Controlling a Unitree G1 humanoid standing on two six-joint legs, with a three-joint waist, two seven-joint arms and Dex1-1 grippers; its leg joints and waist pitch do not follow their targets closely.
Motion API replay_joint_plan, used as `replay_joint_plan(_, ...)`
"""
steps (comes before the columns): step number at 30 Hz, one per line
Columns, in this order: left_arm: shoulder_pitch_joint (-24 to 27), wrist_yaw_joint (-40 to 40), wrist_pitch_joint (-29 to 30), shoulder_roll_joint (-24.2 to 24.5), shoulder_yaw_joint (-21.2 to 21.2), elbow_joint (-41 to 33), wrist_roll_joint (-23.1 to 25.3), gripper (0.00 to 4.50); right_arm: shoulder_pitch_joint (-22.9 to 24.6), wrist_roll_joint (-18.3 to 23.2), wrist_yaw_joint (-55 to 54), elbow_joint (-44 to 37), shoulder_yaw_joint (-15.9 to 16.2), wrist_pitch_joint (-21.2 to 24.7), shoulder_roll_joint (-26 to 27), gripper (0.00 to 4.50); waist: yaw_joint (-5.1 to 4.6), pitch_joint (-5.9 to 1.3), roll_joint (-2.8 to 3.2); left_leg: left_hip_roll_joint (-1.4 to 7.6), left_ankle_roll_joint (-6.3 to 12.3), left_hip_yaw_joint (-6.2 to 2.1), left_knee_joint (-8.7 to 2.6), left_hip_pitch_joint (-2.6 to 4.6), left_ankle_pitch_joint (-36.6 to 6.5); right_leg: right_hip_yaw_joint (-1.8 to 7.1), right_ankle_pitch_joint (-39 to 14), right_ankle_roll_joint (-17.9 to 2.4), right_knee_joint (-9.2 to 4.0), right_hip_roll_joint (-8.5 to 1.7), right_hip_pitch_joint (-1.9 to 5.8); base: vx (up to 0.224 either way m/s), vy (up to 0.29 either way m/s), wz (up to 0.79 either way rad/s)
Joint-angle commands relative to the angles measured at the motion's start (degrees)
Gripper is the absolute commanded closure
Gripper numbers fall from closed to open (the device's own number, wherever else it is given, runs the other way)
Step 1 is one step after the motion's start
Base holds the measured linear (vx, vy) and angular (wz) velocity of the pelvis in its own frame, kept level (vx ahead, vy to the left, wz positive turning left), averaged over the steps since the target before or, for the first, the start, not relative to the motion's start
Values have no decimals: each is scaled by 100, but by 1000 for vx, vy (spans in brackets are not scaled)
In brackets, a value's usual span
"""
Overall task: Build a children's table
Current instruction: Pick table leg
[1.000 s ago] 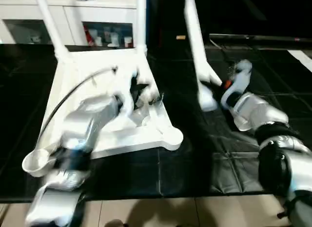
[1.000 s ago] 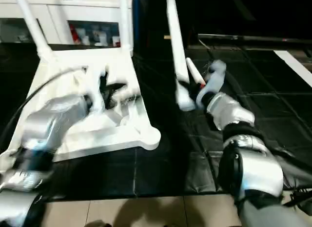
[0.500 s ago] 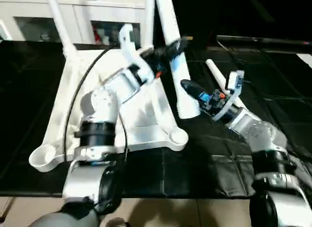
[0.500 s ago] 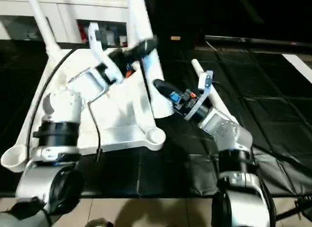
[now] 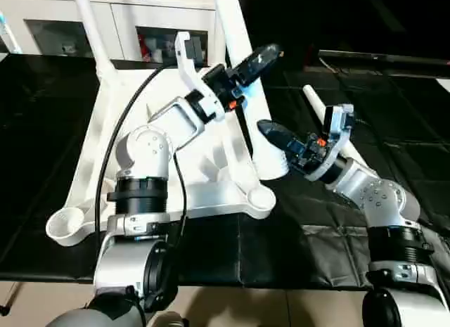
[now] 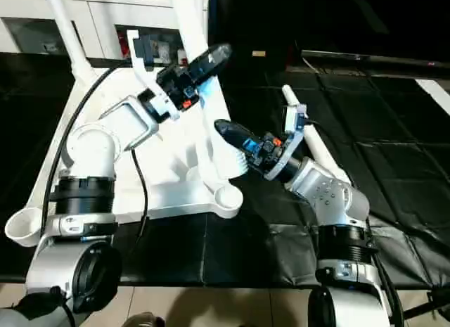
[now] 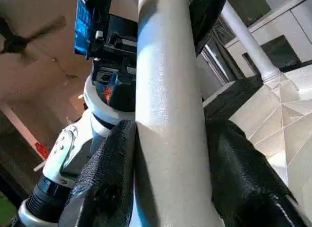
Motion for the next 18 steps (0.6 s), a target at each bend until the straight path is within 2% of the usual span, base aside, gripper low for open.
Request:
replay_joint_plan(1,-24,161,54,-16,40,8,-96,102,30,59,-51,-148,31,-24,-65,266,-2,-471,-44,137,223,-8,-352,75,-585,230,-1041,-1057,-402,-388,398,0,0,0)
replay_joint_plan(5,-43,283,26,-6,99,88,-108,117,40,12,-110,-154,68,-74,-75,266,-3,-478,-45,133,187,-12,-352,75,-568,230,-1039,-980,-403,-379,397,0,0,0)
replay_joint_plan(7,-39,332,22,-10,128,92,-123,147,46,4,-145,-177,78,-93,-76,266,-1,-483,-37,138,195,-14,-350,78,-510,231,-932,-1005,-386,-379,395,0,0,0)
replay_joint_plan(11,-49,453,60,-19,168,121,-185,165,38,-2,-185,-177,91,-134,-83,266,-4,-482,-59,129,222,-8,-344,70,-481,230,-842,-1029,-381,-375,405,0,0,0)
replay_joint_plan(18,-57,556,64,7,167,181,-205,237,39,-9,-222,-182,154,-189,-98,266,-1,-487,-47,131,195,-12,-342,71,-479,231,-919,-980,-384,-378,403,0,0,0)
